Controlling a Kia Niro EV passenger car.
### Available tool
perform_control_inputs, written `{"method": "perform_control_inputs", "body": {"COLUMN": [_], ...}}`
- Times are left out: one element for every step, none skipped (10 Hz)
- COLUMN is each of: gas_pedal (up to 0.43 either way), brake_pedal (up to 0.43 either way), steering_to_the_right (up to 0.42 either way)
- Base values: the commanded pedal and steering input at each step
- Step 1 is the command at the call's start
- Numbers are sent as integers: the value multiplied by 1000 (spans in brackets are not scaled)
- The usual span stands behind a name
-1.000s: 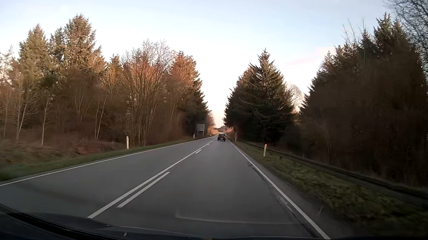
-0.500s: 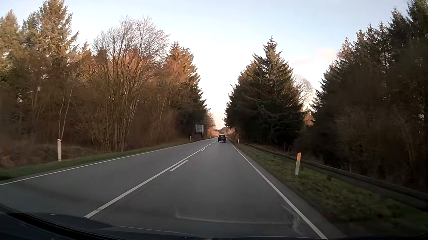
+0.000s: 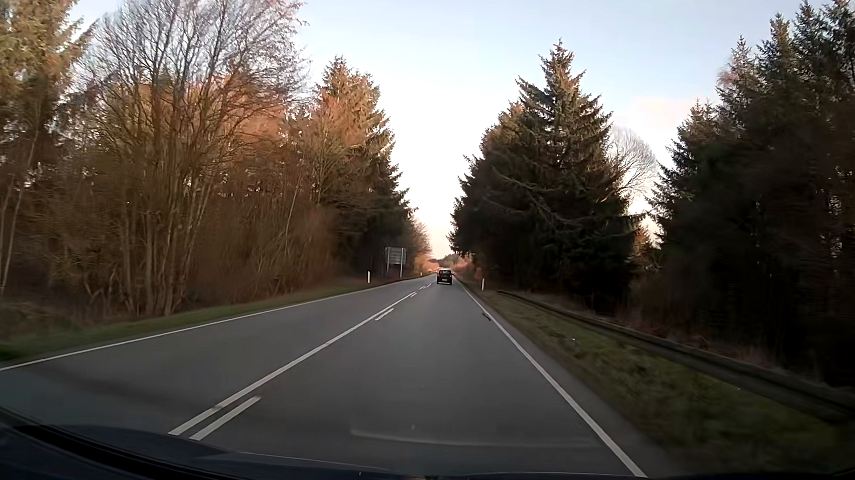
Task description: Follow the waypoints while adhering to traffic rules and regulations
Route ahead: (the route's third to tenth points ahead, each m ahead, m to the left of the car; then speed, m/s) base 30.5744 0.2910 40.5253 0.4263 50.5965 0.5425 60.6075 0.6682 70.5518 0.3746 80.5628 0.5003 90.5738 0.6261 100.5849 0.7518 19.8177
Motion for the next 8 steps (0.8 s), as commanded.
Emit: {"method": "perform_control_inputs", "body": {"gas_pedal": [280, 280, 280, 280, 280, 280, 280, 280], "brake_pedal": [0, 0, 0, 0, 0, 0, 0, 0], "steering_to_the_right": [-1, -1, -1, -1, -1, -1, -1, -1]}}
